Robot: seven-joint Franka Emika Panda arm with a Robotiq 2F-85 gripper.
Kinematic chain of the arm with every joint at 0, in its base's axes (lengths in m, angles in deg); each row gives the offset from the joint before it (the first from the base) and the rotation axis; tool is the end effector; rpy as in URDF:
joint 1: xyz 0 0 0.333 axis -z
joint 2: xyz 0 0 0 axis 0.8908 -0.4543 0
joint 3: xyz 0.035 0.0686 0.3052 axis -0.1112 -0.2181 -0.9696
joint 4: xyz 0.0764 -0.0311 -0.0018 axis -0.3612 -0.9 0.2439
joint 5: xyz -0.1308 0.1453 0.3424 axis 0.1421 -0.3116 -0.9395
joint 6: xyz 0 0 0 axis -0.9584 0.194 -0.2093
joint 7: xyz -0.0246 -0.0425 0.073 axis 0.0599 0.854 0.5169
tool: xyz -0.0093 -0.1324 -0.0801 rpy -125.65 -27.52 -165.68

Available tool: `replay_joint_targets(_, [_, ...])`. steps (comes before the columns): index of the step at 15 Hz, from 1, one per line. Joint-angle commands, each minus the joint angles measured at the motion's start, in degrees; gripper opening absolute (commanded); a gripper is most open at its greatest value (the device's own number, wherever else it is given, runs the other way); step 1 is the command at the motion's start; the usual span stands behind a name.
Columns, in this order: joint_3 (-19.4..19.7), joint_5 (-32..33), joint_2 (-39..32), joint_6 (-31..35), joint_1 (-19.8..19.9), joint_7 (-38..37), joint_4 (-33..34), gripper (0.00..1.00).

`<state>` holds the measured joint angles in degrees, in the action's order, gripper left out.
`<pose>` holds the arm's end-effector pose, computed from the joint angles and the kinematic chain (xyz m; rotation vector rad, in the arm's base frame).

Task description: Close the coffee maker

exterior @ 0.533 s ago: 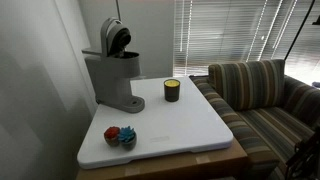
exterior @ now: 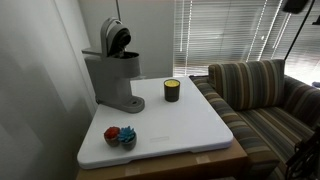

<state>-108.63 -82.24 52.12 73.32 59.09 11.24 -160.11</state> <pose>0.3400 0.1723 0.4424 2.9350 -0.2028 0.3234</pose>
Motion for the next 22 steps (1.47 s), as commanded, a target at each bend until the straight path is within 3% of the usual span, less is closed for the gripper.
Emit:
replay_joint_targets(1, [0.26,2.62,-8.93,15.25,5.04,-6.75,2.46,1.0])
replay_joint_targets(5, [-1.54,9.44,-19.03,32.84,11.33,-20.45,6.12,1.0])
replay_joint_targets(6, [1.43,7.71,-13.39,28.35,6.73,-15.88,2.5,1.0])
replay_joint_targets(8, [1.58,9.73,-17.6,31.9,7.99,-19.61,4.45,1.0])
replay_joint_targets(14, [1.9,11.68,-20.78,35.08,8.3,-19.89,6.9,1.0])
replay_joint_targets(19, [5.78,18.27,-31.32,39.71,10.26,-16.47,17.58,1.0])
replay_joint_targets(21, [8.31,17.62,-37.91,39.55,8.43,-13.9,24.63,1.0])
replay_joint_targets(22, [7.09,16.0,-40.9,38.37,9.66,-12.75,28.1,1.0])
